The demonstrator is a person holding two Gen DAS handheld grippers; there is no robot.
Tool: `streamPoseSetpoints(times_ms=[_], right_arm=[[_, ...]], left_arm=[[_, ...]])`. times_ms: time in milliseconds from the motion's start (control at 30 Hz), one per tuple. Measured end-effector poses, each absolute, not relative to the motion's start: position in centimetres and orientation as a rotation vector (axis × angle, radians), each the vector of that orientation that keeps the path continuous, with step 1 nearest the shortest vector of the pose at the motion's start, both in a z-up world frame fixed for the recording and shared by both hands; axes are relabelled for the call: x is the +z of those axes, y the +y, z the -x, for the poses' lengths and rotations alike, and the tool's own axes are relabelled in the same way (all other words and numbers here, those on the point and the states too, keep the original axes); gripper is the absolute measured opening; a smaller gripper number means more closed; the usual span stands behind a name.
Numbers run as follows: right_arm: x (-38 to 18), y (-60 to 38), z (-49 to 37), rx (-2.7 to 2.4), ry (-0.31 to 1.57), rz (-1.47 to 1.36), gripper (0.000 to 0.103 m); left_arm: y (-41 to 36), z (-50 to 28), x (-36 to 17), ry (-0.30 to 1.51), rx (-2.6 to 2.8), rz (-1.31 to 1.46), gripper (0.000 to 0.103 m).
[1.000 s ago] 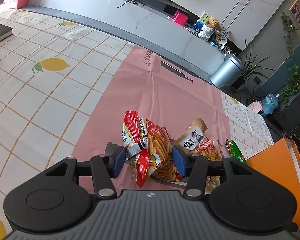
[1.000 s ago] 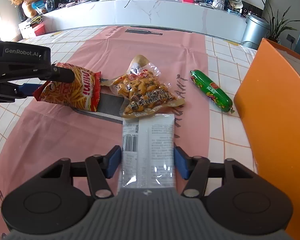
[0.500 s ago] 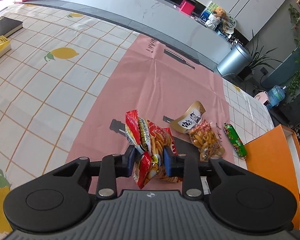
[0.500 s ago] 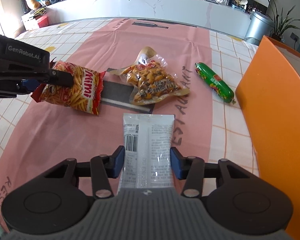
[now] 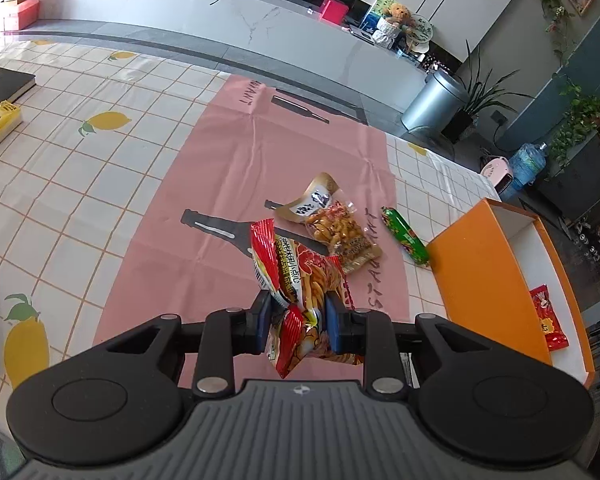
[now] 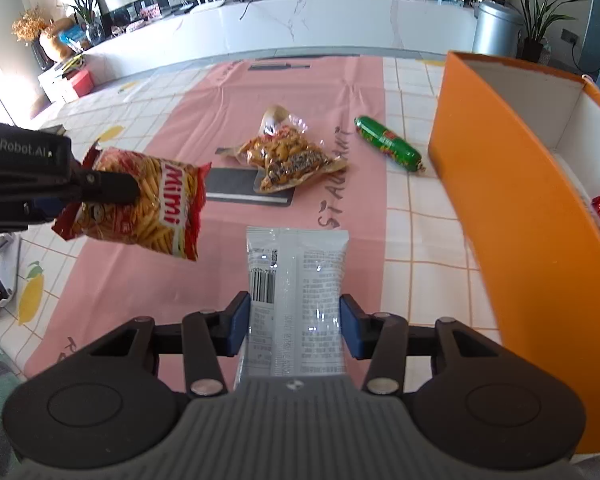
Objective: Organize snacks
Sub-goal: 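Lift both held packets and carry them over the orange box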
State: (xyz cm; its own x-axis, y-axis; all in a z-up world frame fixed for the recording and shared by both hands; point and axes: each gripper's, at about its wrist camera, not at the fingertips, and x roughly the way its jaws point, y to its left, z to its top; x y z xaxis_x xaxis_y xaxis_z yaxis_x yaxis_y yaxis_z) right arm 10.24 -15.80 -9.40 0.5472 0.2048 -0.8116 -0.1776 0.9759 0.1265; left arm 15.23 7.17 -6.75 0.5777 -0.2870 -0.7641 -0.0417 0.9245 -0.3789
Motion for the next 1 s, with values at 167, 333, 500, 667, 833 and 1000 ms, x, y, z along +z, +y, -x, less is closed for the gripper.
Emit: streamPoseSetpoints(times_ms=[167, 333, 500, 667, 833, 1000], right_arm=[[-6.7, -17.2, -8.3, 0.228, 0.897, -0.047, 0.045], [-4.2, -19.1, -6.4, 0.221, 0.827, -0.059, 0.045], [-1.6, -21.6, -5.2, 0.198, 0.759, -0.042, 0.045], [0.7, -24.8, -4.6, 0.153, 0.704, 0.0, 0.045], [2.8, -28.9, -4.8, 0.103, 0.671, 0.035, 0.045], [3.8, -33.2, -5.7, 0.075, 0.691, 0.063, 0.045]], left_arm=[[5.7, -13.5, -5.0, 0.929, -0.166, 0.344, 0.031], [3.9, -12.0, -2.9, 0.898, -0.196, 0.315, 0.031], [1.1, -11.0, -0.7, 0.864, -0.249, 0.278, 0.031], [-2.5, -11.0, 1.4, 0.83, -0.318, 0.235, 0.031], [-6.6, -11.6, 2.8, 0.807, -0.396, 0.193, 0.031], [-10.7, -13.1, 3.7, 0.79, -0.481, 0.163, 0.031]])
